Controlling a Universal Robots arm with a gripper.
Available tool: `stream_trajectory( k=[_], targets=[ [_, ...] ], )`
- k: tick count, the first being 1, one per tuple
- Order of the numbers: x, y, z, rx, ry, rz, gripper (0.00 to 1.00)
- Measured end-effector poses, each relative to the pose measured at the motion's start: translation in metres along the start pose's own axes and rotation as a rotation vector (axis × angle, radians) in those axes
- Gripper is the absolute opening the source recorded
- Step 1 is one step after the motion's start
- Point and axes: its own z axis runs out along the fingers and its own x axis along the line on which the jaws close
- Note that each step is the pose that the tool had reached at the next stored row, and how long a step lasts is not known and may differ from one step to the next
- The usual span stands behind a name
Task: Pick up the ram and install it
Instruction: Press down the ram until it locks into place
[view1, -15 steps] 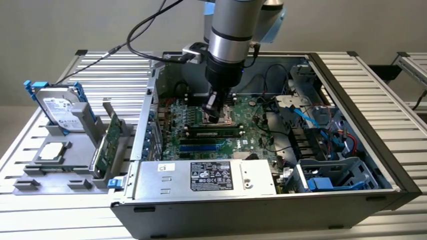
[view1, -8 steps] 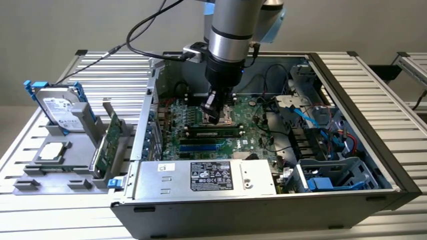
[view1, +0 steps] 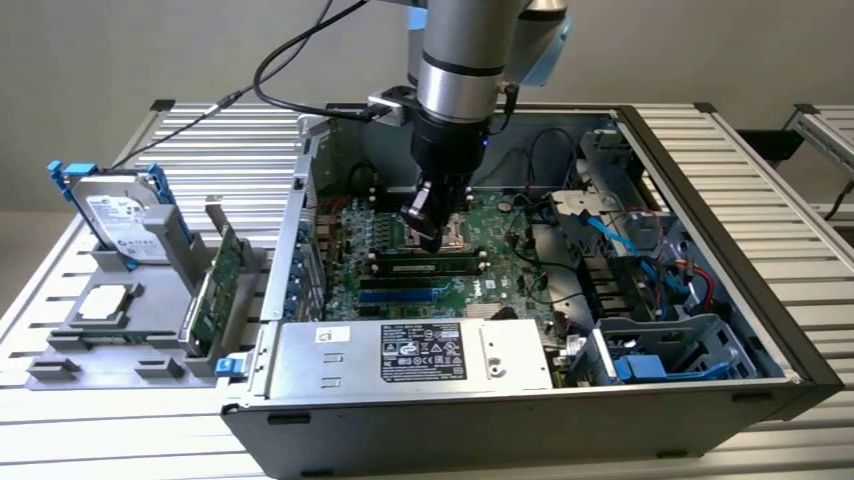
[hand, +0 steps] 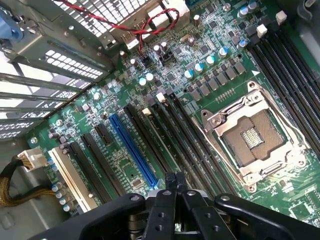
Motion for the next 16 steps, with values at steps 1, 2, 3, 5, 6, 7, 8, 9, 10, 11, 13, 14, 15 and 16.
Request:
stream_trajectory(
  k=[1, 2, 3, 5, 6, 7, 8, 9, 10, 11, 13, 14, 15, 16],
  targets=[
    [0.0, 0.0, 0.0, 0.0051, -0.0004, 0.008, 0.11],
    [0.0001, 0.0, -0.0001, 0.0091, -0.0011, 0.016, 0.11],
    [0.0001, 0.0, -0.0001, 0.012, -0.0021, 0.024, 0.11],
    [-0.0001, -0.0001, 0.0, 0.0147, -0.0049, 0.045, 0.11],
    [-0.0001, -0.0001, 0.0001, 0.0145, -0.0061, 0.057, 0.11],
    [-0.0001, 0.0, 0.0001, 0.0138, -0.0069, 0.069, 0.11],
    [0.0, 0.0, 0.0, 0.013, -0.0076, 0.083, 0.11],
    [0.0, 0.0, 0.0, 0.0122, -0.0082, 0.095, 0.11],
    [0.0, 0.0, 0.0, 0.0112, -0.0088, 0.108, 0.11],
    [0.0, 0.0, 0.0, 0.0103, -0.0095, 0.121, 0.11],
    [0.0, 0.0, 0.0001, 0.0084, -0.011, 0.148, 0.11],
    [0.0, 0.0, 0.0001, 0.0074, -0.0118, 0.161, 0.11],
    [0.0, 0.0, 0.0001, 0.0065, -0.0124, 0.174, 0.11],
    [0.0, 0.0, 0.0001, 0.0056, -0.0131, 0.187, 0.11]
  ],
)
